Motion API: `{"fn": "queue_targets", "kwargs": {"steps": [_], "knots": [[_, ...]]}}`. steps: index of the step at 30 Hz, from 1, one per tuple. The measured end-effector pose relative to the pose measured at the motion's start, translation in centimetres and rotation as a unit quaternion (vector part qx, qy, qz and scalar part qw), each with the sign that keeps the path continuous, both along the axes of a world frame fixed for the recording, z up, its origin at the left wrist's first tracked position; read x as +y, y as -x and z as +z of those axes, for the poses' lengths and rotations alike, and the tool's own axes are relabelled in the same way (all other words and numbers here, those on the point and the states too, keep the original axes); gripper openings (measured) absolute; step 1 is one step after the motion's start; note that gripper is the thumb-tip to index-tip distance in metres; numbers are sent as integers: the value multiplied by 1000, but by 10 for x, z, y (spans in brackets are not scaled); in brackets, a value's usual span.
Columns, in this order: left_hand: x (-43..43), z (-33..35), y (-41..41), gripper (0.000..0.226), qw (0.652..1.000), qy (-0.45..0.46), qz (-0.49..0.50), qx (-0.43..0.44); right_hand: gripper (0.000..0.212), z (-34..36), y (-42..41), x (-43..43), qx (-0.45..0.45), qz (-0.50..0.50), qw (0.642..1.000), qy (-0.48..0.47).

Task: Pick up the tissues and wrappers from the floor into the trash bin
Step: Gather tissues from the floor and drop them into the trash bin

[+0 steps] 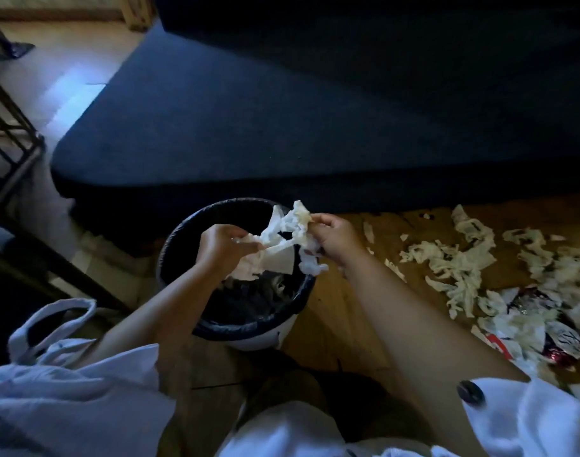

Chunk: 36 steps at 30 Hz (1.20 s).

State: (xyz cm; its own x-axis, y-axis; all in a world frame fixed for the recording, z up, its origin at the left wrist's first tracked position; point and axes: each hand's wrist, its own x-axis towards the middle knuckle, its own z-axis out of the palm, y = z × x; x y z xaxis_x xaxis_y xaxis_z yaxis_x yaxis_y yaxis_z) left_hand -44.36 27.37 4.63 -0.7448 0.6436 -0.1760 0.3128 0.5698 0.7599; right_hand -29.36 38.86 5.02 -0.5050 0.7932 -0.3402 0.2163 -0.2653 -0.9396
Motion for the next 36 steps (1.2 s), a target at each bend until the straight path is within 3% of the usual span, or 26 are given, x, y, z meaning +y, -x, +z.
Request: {"fn": "queue_targets", "kwargs": {"steps": [7, 14, 20, 24, 29, 32, 36], "knots": [[-13, -13, 27, 42, 998, 53, 14, 34, 31, -7, 50, -25, -54, 68, 996, 28], [-13, -19, 28, 30, 993, 99, -53, 42, 33, -6, 44, -22, -143, 116, 983, 11], [10, -8, -5, 22, 997, -22, -79, 2, 24, 1, 6, -11, -56, 35, 998, 6], [39, -4, -54, 15, 991, -48, -127, 4, 12, -10, -41, 9, -14, -38, 999, -12], [85, -20, -138, 10, 979, -42, -196, -18, 15, -47, -128, 33, -41, -108, 993, 13], [110, -51, -180, 9, 972, -35, -204, -108, 11, -83, -177, 50, -89, -140, 986, 35], [139, -109, -216, 30, 961, 42, -210, -174, 13, -137, -223, 69, -156, -176, 969, 76]]}}
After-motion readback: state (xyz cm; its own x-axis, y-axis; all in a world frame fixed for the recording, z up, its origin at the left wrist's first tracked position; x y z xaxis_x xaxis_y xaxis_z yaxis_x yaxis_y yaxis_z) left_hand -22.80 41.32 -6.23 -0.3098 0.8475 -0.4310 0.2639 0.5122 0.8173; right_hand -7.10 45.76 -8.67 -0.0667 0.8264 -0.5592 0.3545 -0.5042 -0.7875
